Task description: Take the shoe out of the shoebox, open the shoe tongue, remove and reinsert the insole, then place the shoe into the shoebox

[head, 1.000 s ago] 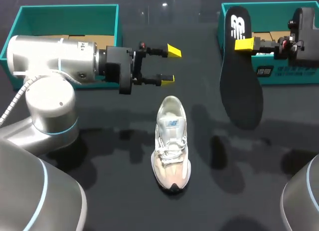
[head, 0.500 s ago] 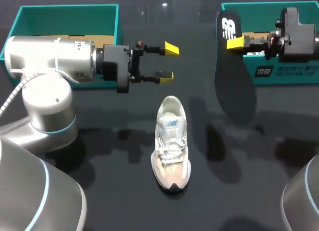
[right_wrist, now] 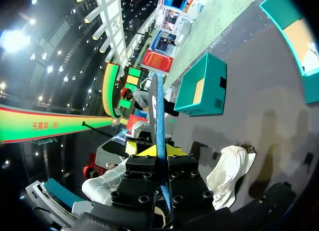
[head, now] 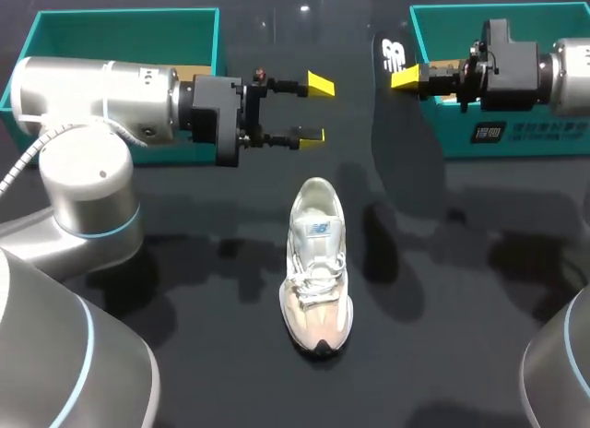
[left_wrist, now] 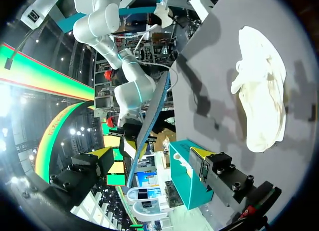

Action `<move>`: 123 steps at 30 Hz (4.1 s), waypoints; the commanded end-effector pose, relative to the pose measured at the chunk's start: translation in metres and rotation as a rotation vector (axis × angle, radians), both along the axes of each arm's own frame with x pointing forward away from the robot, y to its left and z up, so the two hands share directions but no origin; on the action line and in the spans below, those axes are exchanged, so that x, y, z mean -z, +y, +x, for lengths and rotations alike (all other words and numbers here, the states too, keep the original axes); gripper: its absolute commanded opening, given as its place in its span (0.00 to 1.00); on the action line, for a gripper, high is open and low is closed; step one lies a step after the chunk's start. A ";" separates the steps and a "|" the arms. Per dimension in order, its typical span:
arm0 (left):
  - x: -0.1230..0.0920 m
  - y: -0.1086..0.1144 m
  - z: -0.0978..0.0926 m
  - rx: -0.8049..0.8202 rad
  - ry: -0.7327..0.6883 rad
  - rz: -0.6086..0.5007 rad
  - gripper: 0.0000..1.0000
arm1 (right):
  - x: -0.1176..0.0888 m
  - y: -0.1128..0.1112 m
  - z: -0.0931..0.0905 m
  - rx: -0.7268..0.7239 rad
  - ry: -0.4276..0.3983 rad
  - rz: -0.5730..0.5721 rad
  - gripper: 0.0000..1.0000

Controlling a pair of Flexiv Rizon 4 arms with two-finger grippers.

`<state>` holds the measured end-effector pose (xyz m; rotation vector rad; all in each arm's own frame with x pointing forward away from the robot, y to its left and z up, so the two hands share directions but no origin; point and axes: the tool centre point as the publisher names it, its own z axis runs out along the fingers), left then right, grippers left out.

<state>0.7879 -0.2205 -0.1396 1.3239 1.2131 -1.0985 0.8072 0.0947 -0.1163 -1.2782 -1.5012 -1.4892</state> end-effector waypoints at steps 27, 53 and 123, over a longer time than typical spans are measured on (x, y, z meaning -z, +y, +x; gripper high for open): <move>0.005 -0.054 0.019 -0.057 -0.010 -0.053 1.00 | 0.020 0.019 0.035 -0.046 0.283 0.011 0.00; 0.014 -0.071 0.050 0.013 0.031 -0.075 0.49 | 0.028 0.027 0.042 0.002 0.358 0.032 0.00; 0.011 0.001 0.036 -0.058 0.767 -0.020 0.00 | 0.023 -0.002 0.008 0.019 0.289 0.043 1.00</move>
